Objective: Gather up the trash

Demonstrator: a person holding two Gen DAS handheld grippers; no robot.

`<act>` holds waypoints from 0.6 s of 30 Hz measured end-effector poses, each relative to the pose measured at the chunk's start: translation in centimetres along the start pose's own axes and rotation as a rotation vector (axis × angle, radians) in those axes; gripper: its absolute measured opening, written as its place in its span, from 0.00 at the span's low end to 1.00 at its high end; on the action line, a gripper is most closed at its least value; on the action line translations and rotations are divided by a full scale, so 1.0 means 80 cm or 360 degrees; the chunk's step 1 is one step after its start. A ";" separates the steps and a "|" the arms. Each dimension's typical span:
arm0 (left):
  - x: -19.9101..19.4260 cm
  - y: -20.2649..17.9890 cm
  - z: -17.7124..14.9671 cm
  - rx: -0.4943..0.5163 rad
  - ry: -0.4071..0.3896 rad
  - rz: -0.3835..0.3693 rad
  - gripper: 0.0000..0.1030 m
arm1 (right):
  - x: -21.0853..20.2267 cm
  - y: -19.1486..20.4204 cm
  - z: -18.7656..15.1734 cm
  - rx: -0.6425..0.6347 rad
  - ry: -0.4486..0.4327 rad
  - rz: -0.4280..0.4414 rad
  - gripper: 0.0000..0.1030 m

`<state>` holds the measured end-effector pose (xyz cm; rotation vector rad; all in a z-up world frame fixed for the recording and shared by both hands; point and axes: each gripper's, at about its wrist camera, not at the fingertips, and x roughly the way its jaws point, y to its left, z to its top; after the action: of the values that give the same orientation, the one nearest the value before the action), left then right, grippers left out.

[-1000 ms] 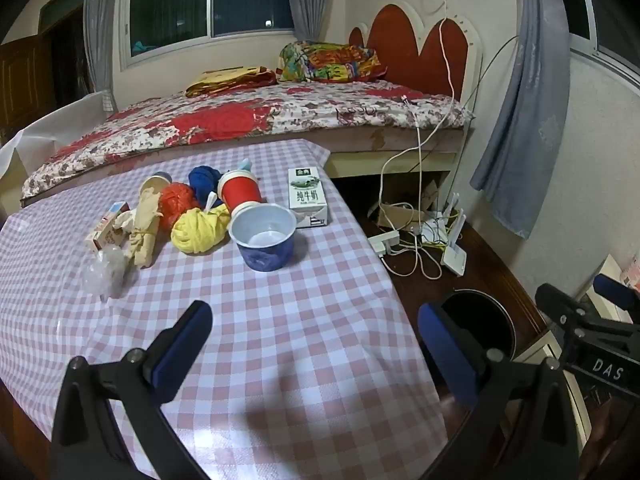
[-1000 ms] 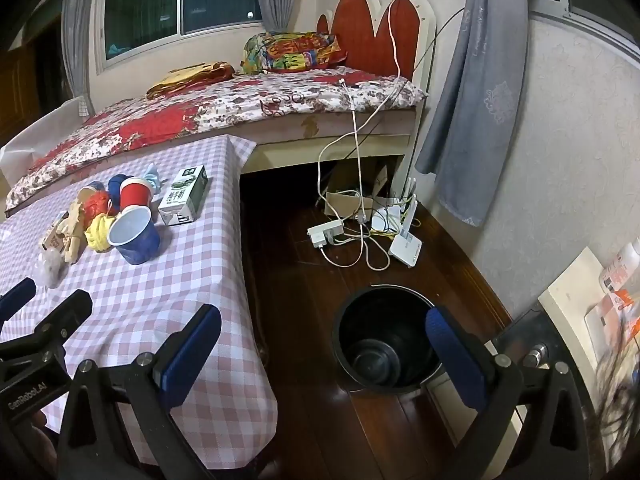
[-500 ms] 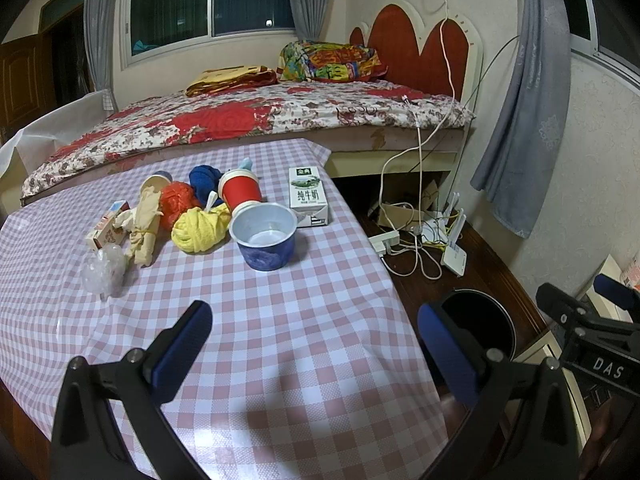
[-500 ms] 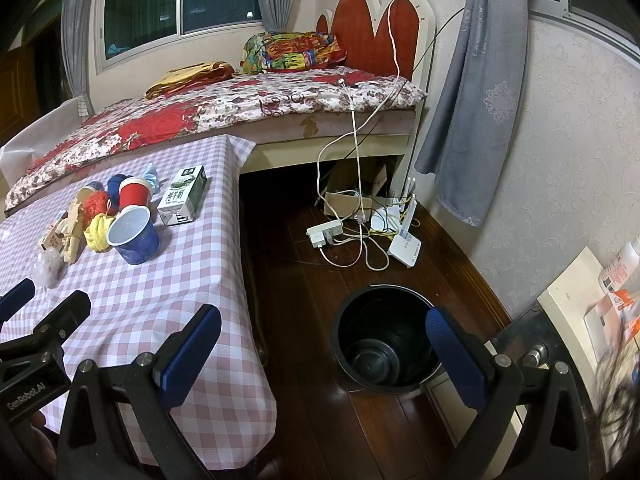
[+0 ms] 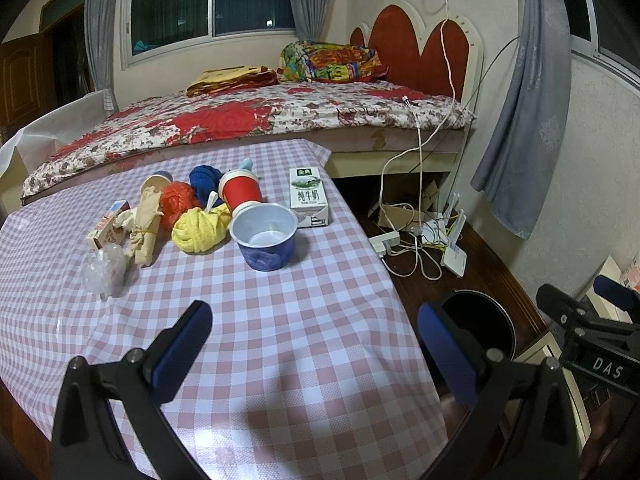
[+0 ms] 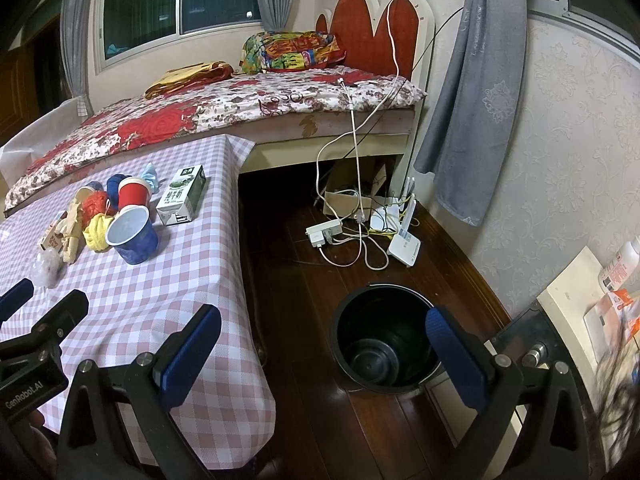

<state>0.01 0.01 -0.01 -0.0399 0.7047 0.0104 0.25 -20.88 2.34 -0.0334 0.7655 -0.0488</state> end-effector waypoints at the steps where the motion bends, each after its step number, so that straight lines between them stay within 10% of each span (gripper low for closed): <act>1: 0.000 0.000 0.000 0.0002 0.0001 0.0000 1.00 | 0.000 0.001 0.000 -0.0001 0.0001 0.0000 1.00; 18: 0.000 0.000 0.000 0.0000 0.0003 -0.0003 1.00 | 0.003 -0.003 0.002 -0.0004 -0.0004 0.0001 1.00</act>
<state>0.03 0.00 -0.02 -0.0403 0.7063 0.0087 0.49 -21.11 2.30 -0.0356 0.7632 -0.0469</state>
